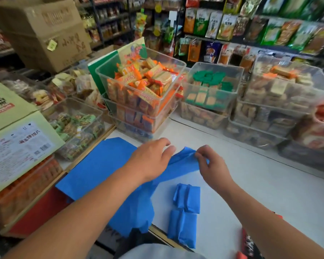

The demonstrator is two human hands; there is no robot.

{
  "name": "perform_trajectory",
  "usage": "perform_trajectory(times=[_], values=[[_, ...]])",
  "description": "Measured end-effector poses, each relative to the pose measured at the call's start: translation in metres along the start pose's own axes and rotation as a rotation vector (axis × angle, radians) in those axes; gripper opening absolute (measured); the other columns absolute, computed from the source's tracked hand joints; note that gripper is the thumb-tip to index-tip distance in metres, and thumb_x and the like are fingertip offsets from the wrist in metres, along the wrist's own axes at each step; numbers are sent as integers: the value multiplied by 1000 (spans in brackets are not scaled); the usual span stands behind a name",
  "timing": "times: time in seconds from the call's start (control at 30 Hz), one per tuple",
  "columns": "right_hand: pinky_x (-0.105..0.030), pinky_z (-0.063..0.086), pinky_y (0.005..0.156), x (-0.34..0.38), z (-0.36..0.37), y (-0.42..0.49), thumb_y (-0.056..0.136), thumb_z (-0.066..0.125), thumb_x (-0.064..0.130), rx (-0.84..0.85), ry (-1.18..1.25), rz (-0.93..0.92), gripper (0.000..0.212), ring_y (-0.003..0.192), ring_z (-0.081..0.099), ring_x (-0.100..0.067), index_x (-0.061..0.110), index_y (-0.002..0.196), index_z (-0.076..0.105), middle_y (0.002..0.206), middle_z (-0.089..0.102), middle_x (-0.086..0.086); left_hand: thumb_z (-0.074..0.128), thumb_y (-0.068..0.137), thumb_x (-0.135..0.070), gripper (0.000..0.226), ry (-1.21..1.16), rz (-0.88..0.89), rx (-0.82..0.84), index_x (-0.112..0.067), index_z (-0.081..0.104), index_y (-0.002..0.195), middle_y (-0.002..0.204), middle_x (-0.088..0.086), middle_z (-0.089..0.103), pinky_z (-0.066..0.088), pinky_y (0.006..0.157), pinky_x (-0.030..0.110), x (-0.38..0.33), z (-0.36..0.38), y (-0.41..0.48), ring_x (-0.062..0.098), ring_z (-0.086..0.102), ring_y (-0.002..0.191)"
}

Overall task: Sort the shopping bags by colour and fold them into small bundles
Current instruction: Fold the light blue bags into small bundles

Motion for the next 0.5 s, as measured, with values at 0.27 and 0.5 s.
perform_trajectory(times=[0.27, 0.5], values=[[-35, 37, 64, 0, -91, 35, 107, 44, 32, -461, 204, 259, 14, 77, 56, -15, 21, 100, 50, 83, 59, 8, 31, 108, -39, 41, -30, 143, -469, -16, 65, 116, 125, -3, 63, 38, 109, 43, -25, -41, 25, 18, 53, 122], [-34, 37, 77, -58, -123, 42, 108, 43, 32, -592, 227, 467, 20, 86, 55, -25, 14, 106, 49, 87, 58, 3, 57, 101, -20, 9, -547, -186, -455, -22, 62, 110, 118, 1, 64, 46, 102, 37, 15, 5, 77, 22, 61, 116]])
Point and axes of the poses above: each hand's wrist, its own y-axis towards the middle knuckle, its own z-axis out of the palm, x = y × z, the point moved 5 cm from there along y, towards the middle knuckle
